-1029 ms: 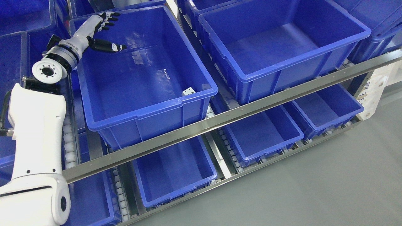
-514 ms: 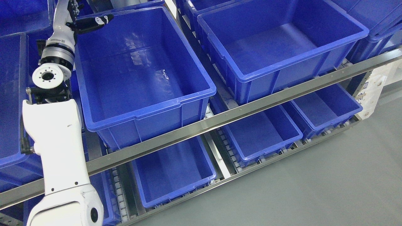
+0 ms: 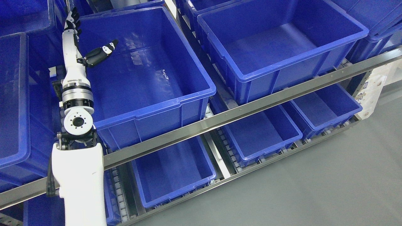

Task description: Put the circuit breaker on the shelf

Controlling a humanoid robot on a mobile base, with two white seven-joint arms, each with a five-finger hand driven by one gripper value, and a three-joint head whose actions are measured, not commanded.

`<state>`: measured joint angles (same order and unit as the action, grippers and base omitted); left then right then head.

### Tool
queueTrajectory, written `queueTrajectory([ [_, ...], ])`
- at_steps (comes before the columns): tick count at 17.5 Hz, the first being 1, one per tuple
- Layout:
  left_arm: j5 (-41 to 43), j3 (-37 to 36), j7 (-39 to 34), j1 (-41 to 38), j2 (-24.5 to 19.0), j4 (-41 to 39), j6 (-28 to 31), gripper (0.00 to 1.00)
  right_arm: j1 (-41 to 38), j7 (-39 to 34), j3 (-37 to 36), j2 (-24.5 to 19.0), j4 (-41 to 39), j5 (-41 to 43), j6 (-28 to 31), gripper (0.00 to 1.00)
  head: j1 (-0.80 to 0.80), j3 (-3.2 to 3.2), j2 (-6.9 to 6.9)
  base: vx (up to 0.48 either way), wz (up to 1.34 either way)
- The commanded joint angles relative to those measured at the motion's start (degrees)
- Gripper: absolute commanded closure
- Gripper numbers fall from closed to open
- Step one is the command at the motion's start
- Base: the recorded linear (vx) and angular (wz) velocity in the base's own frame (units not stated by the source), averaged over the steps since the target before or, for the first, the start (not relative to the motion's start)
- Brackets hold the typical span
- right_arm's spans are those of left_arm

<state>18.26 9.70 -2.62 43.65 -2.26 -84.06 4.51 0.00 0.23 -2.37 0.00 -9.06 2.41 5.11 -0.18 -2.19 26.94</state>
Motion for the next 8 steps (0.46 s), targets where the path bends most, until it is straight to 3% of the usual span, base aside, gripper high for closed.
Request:
queueTrajectory([
  [1,-0.4,-2.5,1.2,-7.5,1.3,-13.9,-0.8,0.0,-0.9,0.0,0.0,1.0,0.0,0.1,-2.4,0.0,0.0,0.0,0.0,0.0,0.0],
  [8,-0.4,-1.1,1.3,-6.9,1.3,-13.9,-0.7,0.0,-0.9,0.0,0.0,1.0,0.0,0.0,-2.4,0.0,0.0,0.0,0.0,-0.009,-0.06],
])
